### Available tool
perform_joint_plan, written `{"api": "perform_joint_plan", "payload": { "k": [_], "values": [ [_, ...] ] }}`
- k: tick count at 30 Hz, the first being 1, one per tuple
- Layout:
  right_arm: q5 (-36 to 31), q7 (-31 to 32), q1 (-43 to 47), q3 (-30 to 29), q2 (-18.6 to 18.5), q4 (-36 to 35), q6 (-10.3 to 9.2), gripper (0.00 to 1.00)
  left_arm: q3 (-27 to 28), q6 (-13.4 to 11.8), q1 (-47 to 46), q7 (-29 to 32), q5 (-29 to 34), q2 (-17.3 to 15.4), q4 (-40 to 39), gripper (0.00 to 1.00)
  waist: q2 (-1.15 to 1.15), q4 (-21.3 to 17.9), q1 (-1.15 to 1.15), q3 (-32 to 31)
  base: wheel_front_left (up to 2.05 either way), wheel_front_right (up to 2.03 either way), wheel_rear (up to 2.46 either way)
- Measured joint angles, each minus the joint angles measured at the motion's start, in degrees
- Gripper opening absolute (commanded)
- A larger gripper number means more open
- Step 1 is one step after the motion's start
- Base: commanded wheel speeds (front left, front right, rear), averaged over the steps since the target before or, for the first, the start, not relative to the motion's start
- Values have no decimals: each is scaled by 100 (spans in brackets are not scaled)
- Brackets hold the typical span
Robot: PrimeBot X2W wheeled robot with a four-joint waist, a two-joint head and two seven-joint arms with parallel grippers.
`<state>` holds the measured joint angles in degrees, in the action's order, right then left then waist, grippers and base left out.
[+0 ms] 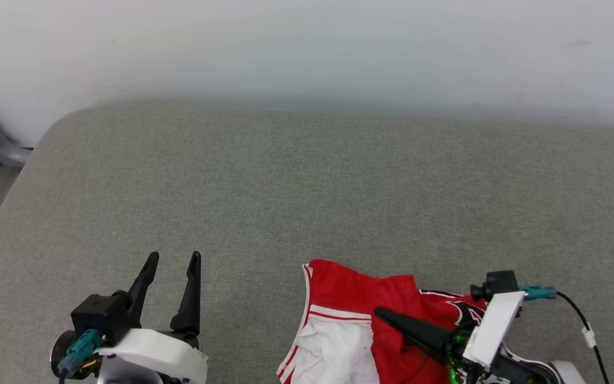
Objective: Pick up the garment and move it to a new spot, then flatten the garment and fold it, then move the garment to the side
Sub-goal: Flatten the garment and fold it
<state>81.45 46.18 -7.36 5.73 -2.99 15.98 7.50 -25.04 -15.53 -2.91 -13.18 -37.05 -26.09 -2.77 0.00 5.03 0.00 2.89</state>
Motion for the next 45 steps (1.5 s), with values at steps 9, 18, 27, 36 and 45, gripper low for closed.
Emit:
{"api": "perform_joint_plan", "payload": {
  "k": [9,18,27,36,45],
  "values": [
    [241,-745,-412,1021,5,242,0,0,-11,125,-319,-71,26,154,144,100,0,242,0,469,0,0,0],
    [-196,-1254,-587,1374,-7,454,-1,100,34,240,-432,-132,62,292,355,100,0,274,0,641,0,0,0],
    [-1095,-2084,-700,1727,-517,-749,0,100,92,269,-397,-158,104,298,457,100,0,132,0,383,0,0,0],
    [-2777,-3493,-463,832,-907,-945,0,100,116,145,-187,-163,119,246,457,100,0,-137,0,55,0,0,0],
    [-5381,-4329,261,-616,-767,-1569,0,100,175,36,-27,-165,182,266,492,100,0,-400,-1,-281,0,0,0]
  ]
}}
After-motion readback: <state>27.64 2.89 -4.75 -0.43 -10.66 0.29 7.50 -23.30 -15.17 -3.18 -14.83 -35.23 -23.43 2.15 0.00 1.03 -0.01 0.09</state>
